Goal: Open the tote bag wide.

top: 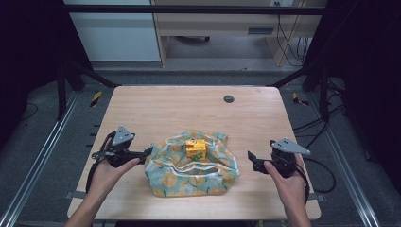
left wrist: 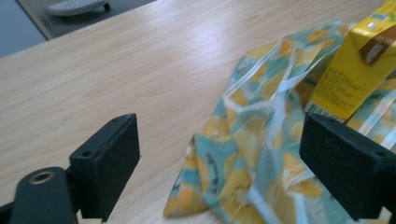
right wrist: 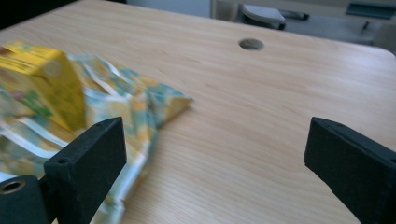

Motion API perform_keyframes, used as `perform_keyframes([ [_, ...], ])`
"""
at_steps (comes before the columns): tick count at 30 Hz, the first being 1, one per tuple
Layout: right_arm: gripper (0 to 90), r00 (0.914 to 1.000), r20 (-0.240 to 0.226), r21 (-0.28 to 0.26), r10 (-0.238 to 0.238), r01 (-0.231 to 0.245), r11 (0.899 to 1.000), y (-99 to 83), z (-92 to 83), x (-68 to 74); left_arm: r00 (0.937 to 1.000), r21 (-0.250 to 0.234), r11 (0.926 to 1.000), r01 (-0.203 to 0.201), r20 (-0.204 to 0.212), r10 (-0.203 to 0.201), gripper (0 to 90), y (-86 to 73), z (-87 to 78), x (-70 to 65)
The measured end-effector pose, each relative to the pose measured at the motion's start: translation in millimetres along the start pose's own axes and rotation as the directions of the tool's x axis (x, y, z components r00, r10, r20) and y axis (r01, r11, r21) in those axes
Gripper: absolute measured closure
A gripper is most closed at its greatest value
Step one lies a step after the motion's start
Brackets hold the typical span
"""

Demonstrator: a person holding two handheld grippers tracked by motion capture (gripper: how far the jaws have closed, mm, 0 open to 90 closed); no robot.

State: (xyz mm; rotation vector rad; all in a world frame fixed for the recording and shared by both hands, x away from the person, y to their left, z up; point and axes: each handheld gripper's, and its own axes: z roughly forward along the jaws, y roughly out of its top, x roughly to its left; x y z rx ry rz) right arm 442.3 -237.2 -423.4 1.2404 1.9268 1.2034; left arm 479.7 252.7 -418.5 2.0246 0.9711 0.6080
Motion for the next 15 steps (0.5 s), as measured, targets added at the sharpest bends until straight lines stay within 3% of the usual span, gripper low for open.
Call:
perform_keyframes([
  [6,7.8,0.994,0.093,0.055,0.058,-0.063,0.997,-26.1,9.2,-14.3,0.9995,0.019,0.9995,0.025,-0.02,-0.024,9.1,-28.2,-5.1,6.9],
  [9,9.2,0.9862,0.162,0.076,0.034,-0.047,0.996,-39.3,14.3,-17.4,0.9986,0.035,0.9992,0.018,-0.051,-0.016,8.8,-43.2,-6.2,8.2],
  [11,9.8,0.9838,0.178,0.103,0.017,-0.036,0.994,-46.8,18.3,-17.8,0.997,0.042,0.9991,0.011,-0.076,-0.007,8.8,-53.8,-5.7,10.1],
  [15,10.1,0.9828,0.184,0.096,0.012,-0.03,0.995,-52.5,17.4,-14.7,0.9949,0.078,0.9969,-0.012,-0.099,0.019,8.5,-65.8,-8.4,15.4],
])
